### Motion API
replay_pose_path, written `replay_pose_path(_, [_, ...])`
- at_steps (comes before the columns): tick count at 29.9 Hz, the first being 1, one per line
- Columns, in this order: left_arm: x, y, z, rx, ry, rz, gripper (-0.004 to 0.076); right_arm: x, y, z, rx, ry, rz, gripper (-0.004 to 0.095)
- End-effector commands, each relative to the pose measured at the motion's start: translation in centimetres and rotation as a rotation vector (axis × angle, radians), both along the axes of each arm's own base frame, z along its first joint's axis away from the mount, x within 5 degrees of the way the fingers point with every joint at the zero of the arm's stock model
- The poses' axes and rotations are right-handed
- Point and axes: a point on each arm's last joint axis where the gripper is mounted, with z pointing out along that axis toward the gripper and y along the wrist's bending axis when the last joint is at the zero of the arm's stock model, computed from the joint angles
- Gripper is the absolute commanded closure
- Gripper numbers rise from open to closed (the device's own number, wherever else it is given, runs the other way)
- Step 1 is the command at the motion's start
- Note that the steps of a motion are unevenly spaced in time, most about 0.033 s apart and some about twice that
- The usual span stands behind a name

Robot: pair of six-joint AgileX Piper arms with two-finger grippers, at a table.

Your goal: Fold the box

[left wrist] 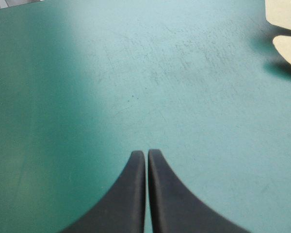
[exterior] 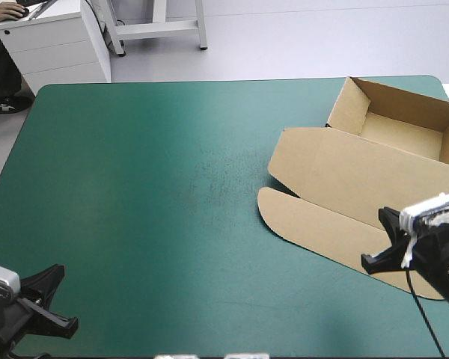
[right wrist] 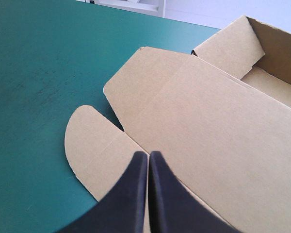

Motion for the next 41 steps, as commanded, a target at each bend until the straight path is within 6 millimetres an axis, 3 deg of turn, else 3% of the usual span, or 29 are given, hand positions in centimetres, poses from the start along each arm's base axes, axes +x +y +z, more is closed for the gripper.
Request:
replay_pose_path(1, [-0.1, 0.0, -0.2, -0.032, -0.126, -0.021, 0.0727, -2.0, 0.0, -0.4, -0.022, -0.126, -0.027, 0.0913])
replay_pose_path(11, [-1.6, 0.8, -2.7, -0.072, -0.243, -0.025, 0.0727, -6.2, 0.4, -4.6, -0.076, -0.235, -0.015, 0.0913])
replay_pose_path(23, [-1.6, 1.0, -3.7, -0.053, -0.249, -0.015, 0.0727, -7.9, 0.0, -8.3, -0.06, -0.305, -0.09, 0.0927])
replay_pose_path(41, [-1.6, 1.0, -3.7, -0.051, -0.249, -0.012, 0.0727, -7.9, -0.4, -8.2, -0.022, -0.31, -0.143, 0.0928])
